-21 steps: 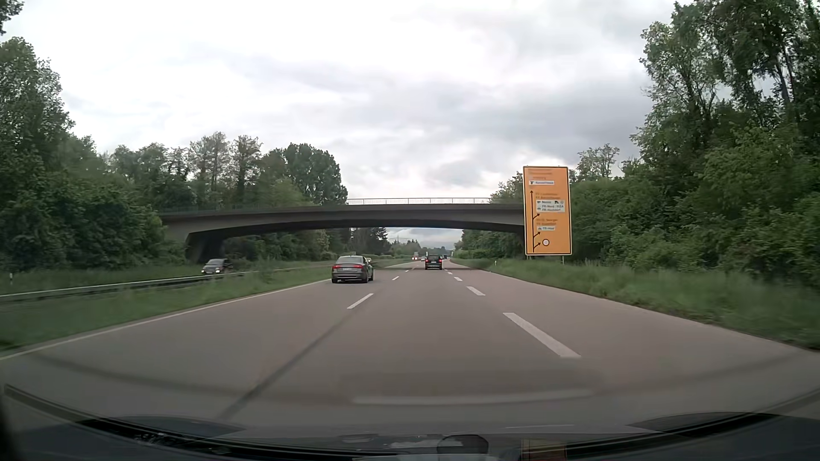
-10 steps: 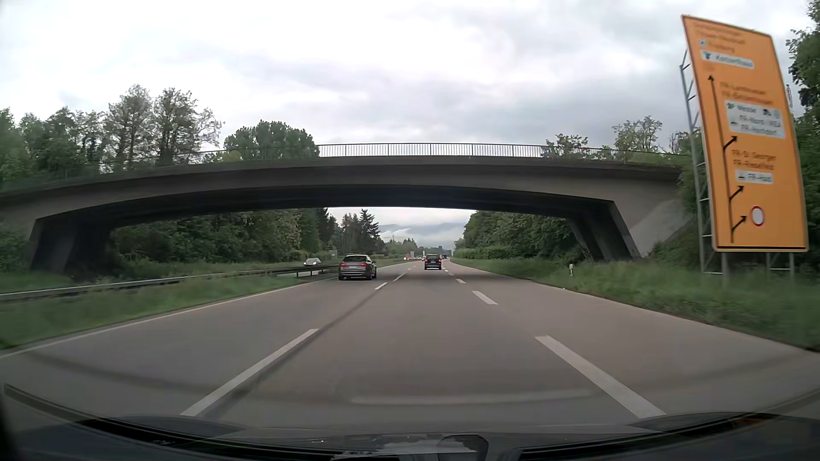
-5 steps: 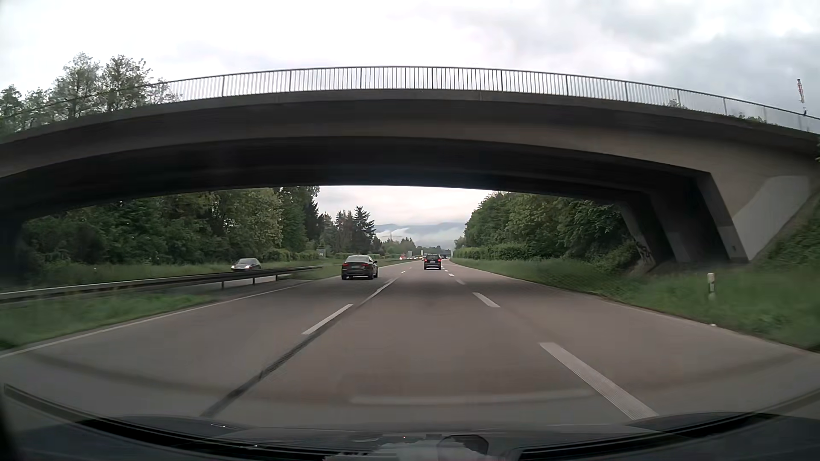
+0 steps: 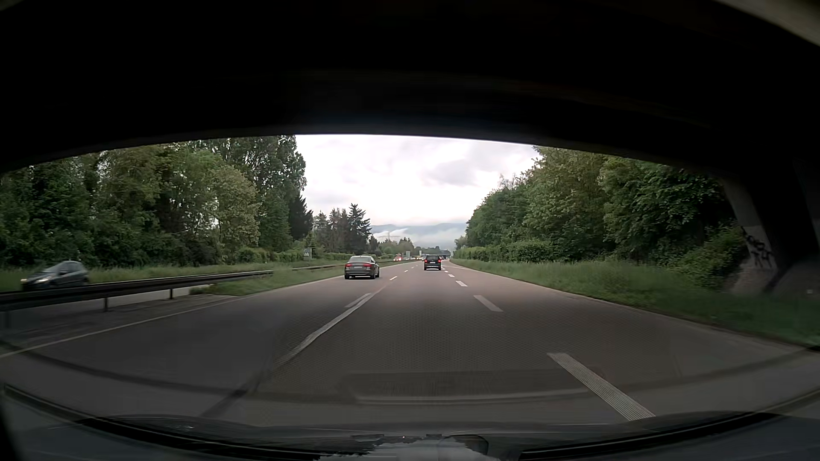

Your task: Follow the waypoints while adhering to traffic rules and regulations

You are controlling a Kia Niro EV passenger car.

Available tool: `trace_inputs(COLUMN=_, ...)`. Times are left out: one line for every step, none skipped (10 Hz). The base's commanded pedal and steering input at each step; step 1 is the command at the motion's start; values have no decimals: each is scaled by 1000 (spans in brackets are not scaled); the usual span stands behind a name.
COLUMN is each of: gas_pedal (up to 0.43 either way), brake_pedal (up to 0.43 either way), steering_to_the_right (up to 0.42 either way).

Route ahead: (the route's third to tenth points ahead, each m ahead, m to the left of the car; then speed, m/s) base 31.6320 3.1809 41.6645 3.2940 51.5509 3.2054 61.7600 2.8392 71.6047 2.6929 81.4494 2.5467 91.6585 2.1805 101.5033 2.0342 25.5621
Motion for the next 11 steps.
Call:
trace_inputs(gas_pedal=157, brake_pedal=0, steering_to_the_right=2)
trace_inputs(gas_pedal=157, brake_pedal=0, steering_to_the_right=2)
trace_inputs(gas_pedal=157, brake_pedal=0, steering_to_the_right=2)
trace_inputs(gas_pedal=157, brake_pedal=0, steering_to_the_right=2)
trace_inputs(gas_pedal=157, brake_pedal=0, steering_to_the_right=2)
trace_inputs(gas_pedal=157, brake_pedal=0, steering_to_the_right=2)
trace_inputs(gas_pedal=157, brake_pedal=0, steering_to_the_right=2)
trace_inputs(gas_pedal=157, brake_pedal=0, steering_to_the_right=2)
trace_inputs(gas_pedal=157, brake_pedal=0, steering_to_the_right=2)
trace_inputs(gas_pedal=157, brake_pedal=0, steering_to_the_right=2)
trace_inputs(gas_pedal=157, brake_pedal=0, steering_to_the_right=2)
